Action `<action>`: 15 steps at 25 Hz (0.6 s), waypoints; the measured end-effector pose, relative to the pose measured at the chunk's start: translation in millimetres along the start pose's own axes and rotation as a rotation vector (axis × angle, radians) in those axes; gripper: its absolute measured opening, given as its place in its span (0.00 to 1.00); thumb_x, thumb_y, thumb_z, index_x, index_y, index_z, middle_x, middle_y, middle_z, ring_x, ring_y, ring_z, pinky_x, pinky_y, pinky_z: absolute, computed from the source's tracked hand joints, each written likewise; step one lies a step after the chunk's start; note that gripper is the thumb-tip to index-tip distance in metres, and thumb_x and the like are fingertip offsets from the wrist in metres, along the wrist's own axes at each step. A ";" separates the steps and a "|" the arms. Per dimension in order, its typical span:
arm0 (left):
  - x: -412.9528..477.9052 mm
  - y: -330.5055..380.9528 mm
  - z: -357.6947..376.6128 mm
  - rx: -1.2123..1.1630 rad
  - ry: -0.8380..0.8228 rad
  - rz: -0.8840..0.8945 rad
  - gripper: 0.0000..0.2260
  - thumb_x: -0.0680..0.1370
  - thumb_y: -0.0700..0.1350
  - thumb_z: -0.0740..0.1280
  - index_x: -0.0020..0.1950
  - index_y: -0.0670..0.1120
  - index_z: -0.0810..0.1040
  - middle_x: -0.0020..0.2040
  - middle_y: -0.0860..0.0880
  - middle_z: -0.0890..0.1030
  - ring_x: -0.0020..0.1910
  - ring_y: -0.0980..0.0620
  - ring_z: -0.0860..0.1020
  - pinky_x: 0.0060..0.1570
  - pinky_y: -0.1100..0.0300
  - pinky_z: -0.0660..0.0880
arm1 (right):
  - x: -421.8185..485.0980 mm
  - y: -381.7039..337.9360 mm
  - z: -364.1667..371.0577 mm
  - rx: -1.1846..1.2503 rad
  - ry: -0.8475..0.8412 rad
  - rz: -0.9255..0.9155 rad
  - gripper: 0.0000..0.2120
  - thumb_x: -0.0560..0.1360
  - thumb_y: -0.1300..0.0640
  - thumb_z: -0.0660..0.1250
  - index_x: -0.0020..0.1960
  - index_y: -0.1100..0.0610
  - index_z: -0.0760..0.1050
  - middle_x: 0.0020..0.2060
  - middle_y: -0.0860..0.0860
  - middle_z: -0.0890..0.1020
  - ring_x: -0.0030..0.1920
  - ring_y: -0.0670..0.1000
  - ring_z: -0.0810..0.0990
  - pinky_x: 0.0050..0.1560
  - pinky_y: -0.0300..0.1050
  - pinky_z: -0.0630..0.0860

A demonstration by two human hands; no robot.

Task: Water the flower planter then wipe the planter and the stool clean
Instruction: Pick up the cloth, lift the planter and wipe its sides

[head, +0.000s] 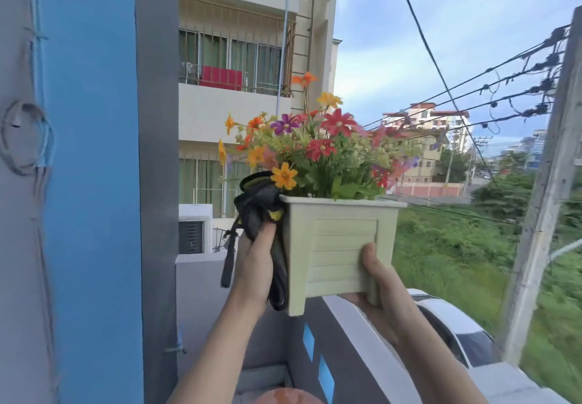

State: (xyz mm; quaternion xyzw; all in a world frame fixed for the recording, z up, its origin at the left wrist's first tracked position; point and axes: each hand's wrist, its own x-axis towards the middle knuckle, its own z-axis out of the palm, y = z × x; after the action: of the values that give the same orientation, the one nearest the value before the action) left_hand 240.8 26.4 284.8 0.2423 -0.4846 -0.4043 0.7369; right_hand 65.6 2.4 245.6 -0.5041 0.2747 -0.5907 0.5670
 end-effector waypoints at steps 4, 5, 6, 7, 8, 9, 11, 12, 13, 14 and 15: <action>-7.2 -1.5 3.9 0.058 0.084 0.031 0.14 0.79 0.40 0.60 0.42 0.54 0.80 0.35 0.60 0.81 0.41 0.63 0.78 0.39 0.70 0.73 | -2.3 2.8 -4.0 0.030 -0.009 -0.008 0.47 0.51 0.35 0.80 0.64 0.55 0.74 0.54 0.52 0.85 0.54 0.51 0.84 0.49 0.53 0.83; -1.5 -0.8 4.2 0.077 0.138 -0.014 0.09 0.79 0.40 0.61 0.46 0.51 0.78 0.39 0.56 0.81 0.48 0.56 0.79 0.41 0.67 0.72 | -4.9 1.9 -3.1 0.050 -0.019 -0.010 0.41 0.56 0.36 0.78 0.63 0.55 0.74 0.52 0.51 0.86 0.52 0.50 0.85 0.48 0.52 0.83; 2.3 -0.4 4.2 0.118 0.183 -0.063 0.06 0.79 0.41 0.61 0.49 0.47 0.77 0.42 0.52 0.79 0.53 0.49 0.78 0.40 0.65 0.72 | -6.2 2.1 -3.7 0.072 -0.025 -0.010 0.35 0.61 0.38 0.74 0.62 0.55 0.75 0.50 0.50 0.87 0.50 0.48 0.86 0.47 0.51 0.84; 2.1 1.1 5.9 0.155 0.187 -0.094 0.04 0.79 0.42 0.61 0.50 0.47 0.76 0.44 0.51 0.79 0.55 0.47 0.77 0.40 0.66 0.71 | -7.2 0.2 -2.7 0.083 -0.025 -0.003 0.33 0.62 0.39 0.73 0.61 0.55 0.75 0.49 0.50 0.87 0.49 0.48 0.86 0.45 0.50 0.84; -1.6 -1.0 6.0 0.195 0.162 -0.062 0.04 0.78 0.45 0.62 0.50 0.49 0.76 0.47 0.51 0.79 0.57 0.47 0.76 0.43 0.66 0.71 | -5.9 -0.3 -3.1 0.091 -0.019 0.002 0.34 0.60 0.38 0.74 0.61 0.55 0.76 0.49 0.50 0.87 0.49 0.48 0.86 0.44 0.49 0.84; -9.9 -0.4 7.1 0.248 0.063 0.028 0.05 0.78 0.48 0.62 0.51 0.53 0.77 0.53 0.53 0.80 0.60 0.51 0.75 0.50 0.66 0.70 | -4.8 -0.6 -1.9 0.090 0.001 0.012 0.37 0.57 0.38 0.77 0.61 0.55 0.76 0.50 0.50 0.87 0.50 0.48 0.85 0.45 0.49 0.84; -21.8 -3.6 5.4 0.308 -0.190 0.221 0.12 0.76 0.50 0.62 0.58 0.56 0.75 0.62 0.54 0.77 0.64 0.58 0.71 0.61 0.68 0.66 | -1.2 1.7 -2.6 0.092 0.028 0.021 0.43 0.51 0.37 0.81 0.61 0.55 0.77 0.52 0.51 0.86 0.52 0.50 0.85 0.47 0.51 0.84; -19.1 -6.8 2.0 0.252 -0.230 0.221 0.12 0.74 0.50 0.63 0.57 0.52 0.77 0.58 0.50 0.77 0.59 0.57 0.74 0.58 0.67 0.67 | -0.6 2.9 -3.3 0.099 0.032 0.028 0.43 0.51 0.37 0.81 0.61 0.55 0.77 0.53 0.52 0.86 0.52 0.50 0.85 0.48 0.51 0.83; -10.6 -6.9 -0.1 0.172 -0.176 0.126 0.11 0.72 0.51 0.65 0.50 0.46 0.79 0.50 0.45 0.77 0.50 0.54 0.74 0.51 0.63 0.70 | -1.6 3.8 -3.8 0.106 0.030 0.037 0.43 0.51 0.37 0.80 0.61 0.55 0.77 0.52 0.52 0.86 0.52 0.50 0.85 0.48 0.50 0.83; -0.1 -10.7 -4.2 0.145 -0.078 0.027 0.14 0.71 0.53 0.66 0.45 0.42 0.77 0.44 0.43 0.75 0.44 0.51 0.72 0.44 0.59 0.69 | -2.2 5.1 -5.5 0.121 0.021 0.039 0.43 0.49 0.36 0.81 0.59 0.55 0.78 0.52 0.52 0.86 0.52 0.50 0.85 0.47 0.51 0.84; 6.4 -10.2 -7.4 0.188 -0.021 -0.046 0.15 0.73 0.52 0.66 0.45 0.40 0.75 0.42 0.43 0.74 0.42 0.50 0.71 0.41 0.57 0.68 | -3.5 5.0 -6.3 0.132 0.004 0.046 0.44 0.46 0.36 0.82 0.57 0.54 0.80 0.52 0.52 0.86 0.51 0.50 0.85 0.46 0.51 0.84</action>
State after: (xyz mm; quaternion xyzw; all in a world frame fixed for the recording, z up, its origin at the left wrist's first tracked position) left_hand 245.1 15.1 277.4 0.3174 -0.5223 -0.3764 0.6963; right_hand 61.3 3.2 238.0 -0.4580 0.2477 -0.5954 0.6119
